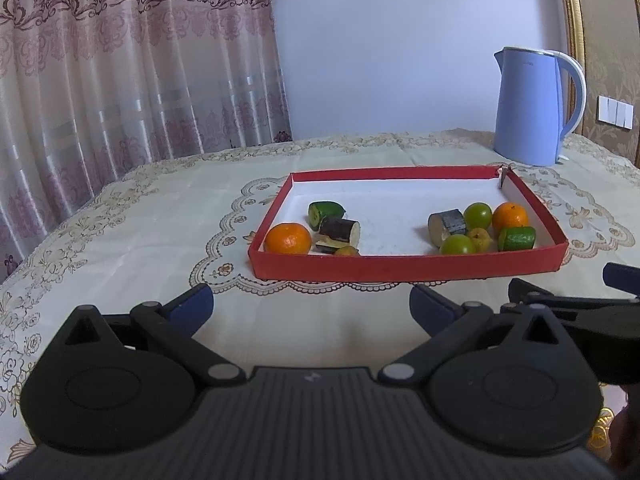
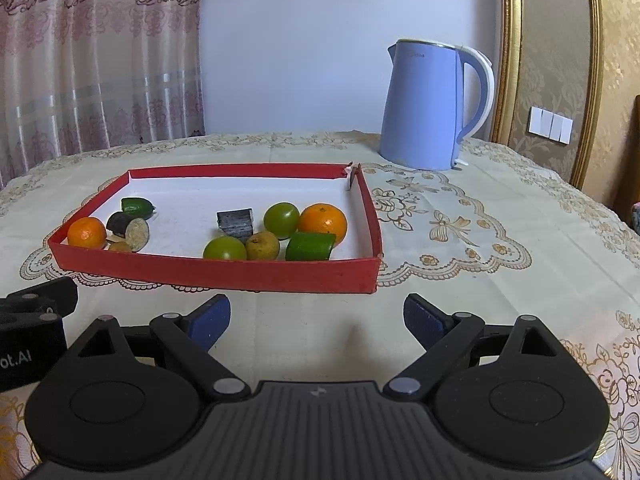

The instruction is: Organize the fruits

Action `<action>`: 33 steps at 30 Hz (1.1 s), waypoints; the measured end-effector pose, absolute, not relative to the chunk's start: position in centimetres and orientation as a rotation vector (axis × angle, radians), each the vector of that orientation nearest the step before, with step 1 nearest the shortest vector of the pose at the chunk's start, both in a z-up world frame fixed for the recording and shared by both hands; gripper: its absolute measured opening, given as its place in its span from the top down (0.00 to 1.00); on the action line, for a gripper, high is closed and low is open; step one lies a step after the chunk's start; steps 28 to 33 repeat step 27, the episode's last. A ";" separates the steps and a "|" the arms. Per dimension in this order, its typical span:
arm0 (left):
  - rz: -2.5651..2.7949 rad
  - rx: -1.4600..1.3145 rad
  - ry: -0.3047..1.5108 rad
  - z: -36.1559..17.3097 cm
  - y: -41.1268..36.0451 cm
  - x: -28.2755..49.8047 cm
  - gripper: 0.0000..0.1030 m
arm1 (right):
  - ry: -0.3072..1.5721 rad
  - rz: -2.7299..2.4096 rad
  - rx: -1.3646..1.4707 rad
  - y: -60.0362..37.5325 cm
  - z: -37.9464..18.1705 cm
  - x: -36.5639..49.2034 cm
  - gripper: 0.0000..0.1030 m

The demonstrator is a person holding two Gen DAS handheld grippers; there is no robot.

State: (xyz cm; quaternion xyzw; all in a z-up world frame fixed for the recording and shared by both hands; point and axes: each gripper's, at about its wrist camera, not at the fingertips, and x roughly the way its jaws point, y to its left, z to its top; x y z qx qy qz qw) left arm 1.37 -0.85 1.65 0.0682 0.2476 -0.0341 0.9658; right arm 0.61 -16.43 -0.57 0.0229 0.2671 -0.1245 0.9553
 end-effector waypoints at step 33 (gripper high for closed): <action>-0.078 0.117 0.492 1.6 -0.3 1.4 0.00 | 0.532 -0.248 0.048 -16.0 -0.4 0.6 0.09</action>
